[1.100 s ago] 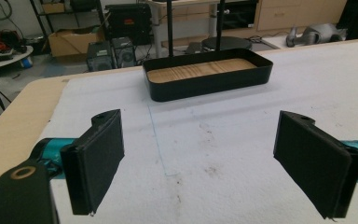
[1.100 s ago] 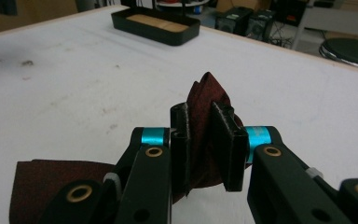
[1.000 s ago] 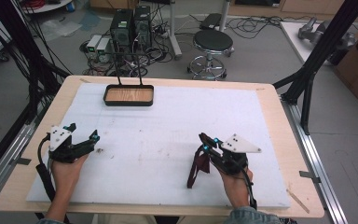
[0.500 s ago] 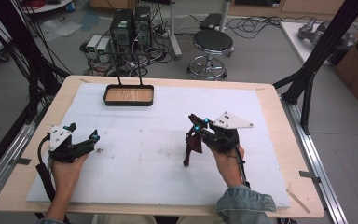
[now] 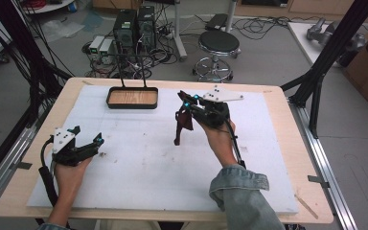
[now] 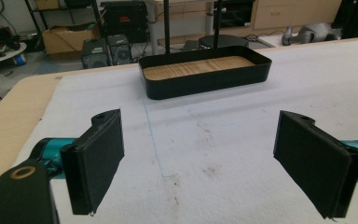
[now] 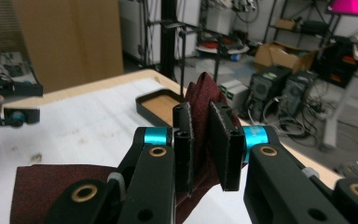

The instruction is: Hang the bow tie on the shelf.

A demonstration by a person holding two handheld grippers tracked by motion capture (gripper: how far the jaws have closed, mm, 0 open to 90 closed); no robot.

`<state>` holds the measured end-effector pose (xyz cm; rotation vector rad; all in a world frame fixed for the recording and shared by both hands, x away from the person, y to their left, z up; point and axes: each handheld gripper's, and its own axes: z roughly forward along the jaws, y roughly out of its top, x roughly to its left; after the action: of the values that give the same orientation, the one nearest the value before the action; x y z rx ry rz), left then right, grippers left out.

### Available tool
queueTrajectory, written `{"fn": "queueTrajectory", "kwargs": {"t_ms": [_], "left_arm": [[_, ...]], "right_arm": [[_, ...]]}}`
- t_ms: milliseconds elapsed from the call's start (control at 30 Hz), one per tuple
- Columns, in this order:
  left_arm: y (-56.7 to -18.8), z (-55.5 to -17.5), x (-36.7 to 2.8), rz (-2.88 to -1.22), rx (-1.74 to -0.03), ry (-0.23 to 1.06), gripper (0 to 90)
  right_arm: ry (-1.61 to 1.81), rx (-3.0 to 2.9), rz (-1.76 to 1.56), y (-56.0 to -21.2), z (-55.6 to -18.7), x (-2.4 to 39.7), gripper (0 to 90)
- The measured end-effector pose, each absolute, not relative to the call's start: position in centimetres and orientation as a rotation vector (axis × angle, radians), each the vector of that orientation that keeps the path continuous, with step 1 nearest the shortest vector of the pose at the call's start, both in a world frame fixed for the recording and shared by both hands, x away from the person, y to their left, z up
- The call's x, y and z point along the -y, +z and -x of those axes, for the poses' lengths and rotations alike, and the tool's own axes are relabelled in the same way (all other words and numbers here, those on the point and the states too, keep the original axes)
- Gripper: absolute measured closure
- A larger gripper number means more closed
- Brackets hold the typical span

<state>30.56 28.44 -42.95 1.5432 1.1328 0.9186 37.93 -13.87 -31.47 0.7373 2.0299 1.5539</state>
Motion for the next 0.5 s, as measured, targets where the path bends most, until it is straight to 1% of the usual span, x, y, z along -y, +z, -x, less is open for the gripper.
{"fn": "queueTrajectory", "kwargs": {"t_ms": [67, 167, 500], "left_arm": [[-42.9, -30.6, -28.4, -1.547, -1.129, 0.924, 16.4], [-43.0, -30.6, -28.3, -1.541, -1.118, 0.918, 16.4], [-43.0, -30.7, -28.3, -1.533, -1.107, 0.913, 16.3]], "right_arm": [[1.553, -2.034, -0.733, -31.4, -38.2, 13.6, 79.8], [1.549, -2.040, -0.707, -31.0, -39.8, 12.6, 79.8], [1.576, -2.041, -0.678, -30.6, -43.0, 10.0, 79.8]]}}
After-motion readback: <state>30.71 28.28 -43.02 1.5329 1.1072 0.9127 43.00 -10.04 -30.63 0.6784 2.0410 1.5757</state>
